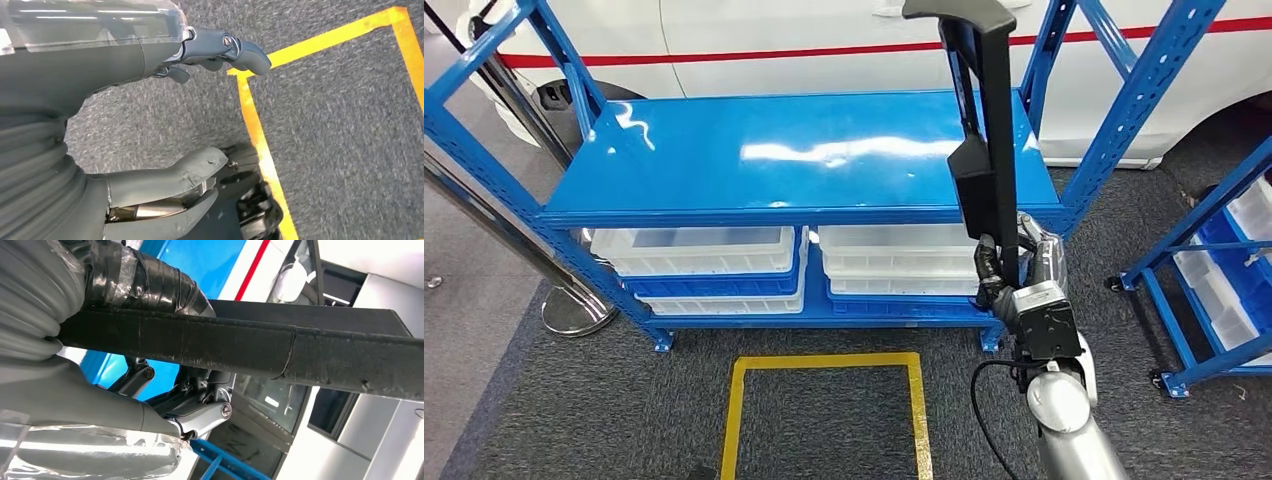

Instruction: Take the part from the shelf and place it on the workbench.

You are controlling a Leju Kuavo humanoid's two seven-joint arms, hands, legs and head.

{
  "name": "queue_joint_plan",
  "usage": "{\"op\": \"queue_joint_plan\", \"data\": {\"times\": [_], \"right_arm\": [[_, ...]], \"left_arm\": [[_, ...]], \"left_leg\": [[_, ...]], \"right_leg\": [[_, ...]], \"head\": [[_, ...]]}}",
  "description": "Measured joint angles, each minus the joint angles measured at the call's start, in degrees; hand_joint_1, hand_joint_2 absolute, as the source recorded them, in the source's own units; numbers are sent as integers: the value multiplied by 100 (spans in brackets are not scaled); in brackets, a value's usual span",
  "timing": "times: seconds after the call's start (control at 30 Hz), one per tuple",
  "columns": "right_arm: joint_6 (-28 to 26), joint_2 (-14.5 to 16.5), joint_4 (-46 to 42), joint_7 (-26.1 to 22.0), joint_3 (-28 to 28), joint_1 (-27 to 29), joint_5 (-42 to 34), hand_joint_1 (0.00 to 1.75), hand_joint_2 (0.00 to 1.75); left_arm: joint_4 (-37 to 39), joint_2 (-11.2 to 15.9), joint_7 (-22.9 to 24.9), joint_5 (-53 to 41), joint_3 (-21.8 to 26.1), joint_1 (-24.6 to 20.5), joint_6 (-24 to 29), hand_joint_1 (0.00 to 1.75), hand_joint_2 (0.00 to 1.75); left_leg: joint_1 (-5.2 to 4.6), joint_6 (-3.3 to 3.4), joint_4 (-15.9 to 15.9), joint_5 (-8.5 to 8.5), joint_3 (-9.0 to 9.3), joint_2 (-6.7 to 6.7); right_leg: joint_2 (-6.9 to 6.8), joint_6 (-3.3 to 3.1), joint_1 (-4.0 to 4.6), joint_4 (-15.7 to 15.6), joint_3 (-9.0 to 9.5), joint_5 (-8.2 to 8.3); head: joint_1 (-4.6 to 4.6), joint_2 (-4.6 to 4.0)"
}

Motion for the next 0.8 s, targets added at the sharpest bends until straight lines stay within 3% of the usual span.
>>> {"op": "queue_joint_plan", "data": {"times": [0.07, 0.1, 0.17, 0.23, 0.3, 0.4, 0.43, 0.47, 0.53, 0.57, 0.6, 0.63, 0.7, 0.77, 0.8], "right_arm": [[0, 0, -1, 0, 0, 4, 1, 175, 175], [1, 0, -1, 0, 0, 5, 1, 175, 175], [2, -1, -1, 0, 0, 4, 1, 175, 175], [2, -1, -14, 0, 0, 3, 1, 175, 175], [3, 0, -29, 0, 1, 1, 1, 175, 175], [3, -1, -31, 2, 0, 18, 1, 175, 175], [3, -3, -30, 3, -3, 25, 1, 175, 175], [3, -5, -29, 4, -5, 31, 1, 175, 175], [4, -8, -28, 4, -8, 35, 0, 175, 175], [6, -9, -27, 4, -9, 38, -2, 175, 175], [7, -11, -26, 4, -11, 41, -5, 175, 175], [8, -13, -25, 4, -13, 43, -8, 175, 175], [8, -14, -26, 4, -17, 41, -13, 175, 175], [10, -13, -31, 3, -18, 35, -14, 175, 175], [10, -13, -34, 2, -19, 33, -15, 175, 175]], "left_arm": [[0, -2, 0, -2, 3, 0, -2, 0, 175], [0, -3, 0, -2, 4, 1, -5, 0, 175], [0, -4, 0, -3, 5, -4, -13, 0, 175], [-1, -5, 0, -6, 6, -25, -13, 0, 175], [-2, -5, 1, -9, 10, -39, -7, 0, 175], [-2, -2, 2, -9, 17, -29, -3, 0, 175], [-2, -1, 3, -9, 19, -26, -3, 0, 175], [-2, -1, 5, -10, 20, -26, -3, 0, 175], [-2, 1, 10, -15, 22, -32, -3, 0, 175], [-2, 0, 13, -20, 24, -34, -4, 0, 175], [-2, -1, 15, -25, 24, -33, -5, 0, 175], [-2, -3, 17, -28, 25, -30, -7, 0, 175], [-2, -5, 19, -36, 25, -27, -8, 0, 175], [-2, -5, 19, -40, 26, -29, -7, 0, 175], [-2, -5, 19, -41, 27, -30, -5, 0, 175]], "left_leg": [[48, -42, 566, -344, -109, 0], [65, -47, 666, -372, -65, 1], [76, -18, 304, -193, 306, -3], [52, 39, -433, -51, 839, -16], [-15, 94, -849, 10, 1082, -32], [-83, 188, -1062, 213, 1065, -21], [-84, 221, -1147, 306, 1055, -6], [-78, 260, -1220, 398, 1030, 9], [-84, 317, -1251, 522, 911, 25], [-91, 332, -1234, 568, 829, 28], [-98, 331, -1206, 610, 741, 29], [-103, 327, -1169, 650, 647, 30], [-105, 304, -1058, 712, 461, 31], [-117, 266, -935, 753, 314, 33], [-121, 243, -889, 774, 276, 34]], "right_leg": [[-4, -6, 16, 1, -104, 84], [-5, 0, 23, 2, -158, 127], [-4, 18, 31, 3, -255, 211], [-3, 57, 25, -13, -312, 292], [-6, 134, -8, -70, -319, 385], [-6, 257, -61, -195, -321, 511], [-5, 271, -60, -156, -348, 424], [-4, 271, -51, -9, -402, 230], [-3, 243, -24, 573, -555, -321], [-3, 238, -8, 879, -608, -500], [-3, 236, 7, 1070, -599, -543], [-4, 233, 19, 1101, -513, -471], [-11, 217, 31, 652, -87, -220], [-20, 187, 61, 38, 341, -204], [-20, 171, 76, -131, 437, -248]], "head": [[1, 0], [1, 0], [1, 0], [2, 0], [2, 0], [2, 0], [3, 0], [4, 0], [5, 0], [4, 0], [5, 0], [5, 0], [5, 0], [4, 0], [5, 0]]}}
